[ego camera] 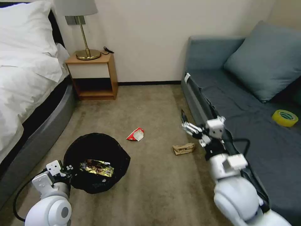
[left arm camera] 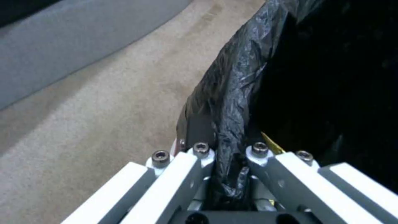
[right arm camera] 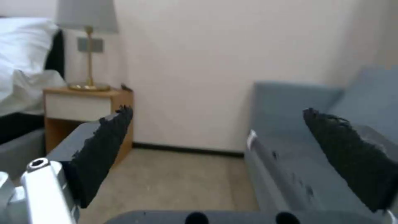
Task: Pick up the trash bin, then pick up the garbage on the floor and place it into the trash bin.
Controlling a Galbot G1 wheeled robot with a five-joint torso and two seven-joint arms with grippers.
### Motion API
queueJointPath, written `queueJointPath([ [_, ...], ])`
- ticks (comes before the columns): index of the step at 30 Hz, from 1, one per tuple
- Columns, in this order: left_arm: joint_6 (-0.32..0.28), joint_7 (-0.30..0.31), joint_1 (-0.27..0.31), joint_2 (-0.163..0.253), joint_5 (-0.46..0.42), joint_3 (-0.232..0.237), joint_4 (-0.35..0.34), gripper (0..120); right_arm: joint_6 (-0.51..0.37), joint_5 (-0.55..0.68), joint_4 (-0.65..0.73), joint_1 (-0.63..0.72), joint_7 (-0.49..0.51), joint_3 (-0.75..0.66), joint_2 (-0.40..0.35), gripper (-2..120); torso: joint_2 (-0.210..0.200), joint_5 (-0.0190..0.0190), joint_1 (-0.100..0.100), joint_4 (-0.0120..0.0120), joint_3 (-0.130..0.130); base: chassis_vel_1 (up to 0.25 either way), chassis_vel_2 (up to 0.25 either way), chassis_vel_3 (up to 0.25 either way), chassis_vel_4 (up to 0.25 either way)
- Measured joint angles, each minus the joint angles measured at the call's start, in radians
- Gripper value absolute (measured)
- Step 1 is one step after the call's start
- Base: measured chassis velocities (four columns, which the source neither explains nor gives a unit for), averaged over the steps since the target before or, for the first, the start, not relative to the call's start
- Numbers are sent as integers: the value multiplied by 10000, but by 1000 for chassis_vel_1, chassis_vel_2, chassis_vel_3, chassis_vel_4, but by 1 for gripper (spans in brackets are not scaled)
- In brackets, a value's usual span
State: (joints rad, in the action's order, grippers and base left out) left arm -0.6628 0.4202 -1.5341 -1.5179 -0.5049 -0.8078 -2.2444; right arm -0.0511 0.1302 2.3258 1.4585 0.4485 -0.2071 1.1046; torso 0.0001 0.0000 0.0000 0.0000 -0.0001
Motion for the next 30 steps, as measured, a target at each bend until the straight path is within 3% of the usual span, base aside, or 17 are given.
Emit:
queueJointPath([
  [6, 1, -6, 54, -2, -8, -37, 35, 3, 498, -560, -180, 698, -32, 356, 1072, 100, 0, -1, -1, 0, 0, 0, 0, 0, 0],
  [17, 1, -14, 104, 0, -69, -171, 76, 3, 571, -318, -575, 230, -155, 397, 692, 100, 0, 0, -1, 2, 0, -12, 22, 18, -13],
  [30, 41, -28, 77, 2, -82, -307, 100, 3, 406, -115, -1028, -333, -158, 645, 362, 100, -1, 1, 0, 2, 3, -151, 164, 159, -160],
])
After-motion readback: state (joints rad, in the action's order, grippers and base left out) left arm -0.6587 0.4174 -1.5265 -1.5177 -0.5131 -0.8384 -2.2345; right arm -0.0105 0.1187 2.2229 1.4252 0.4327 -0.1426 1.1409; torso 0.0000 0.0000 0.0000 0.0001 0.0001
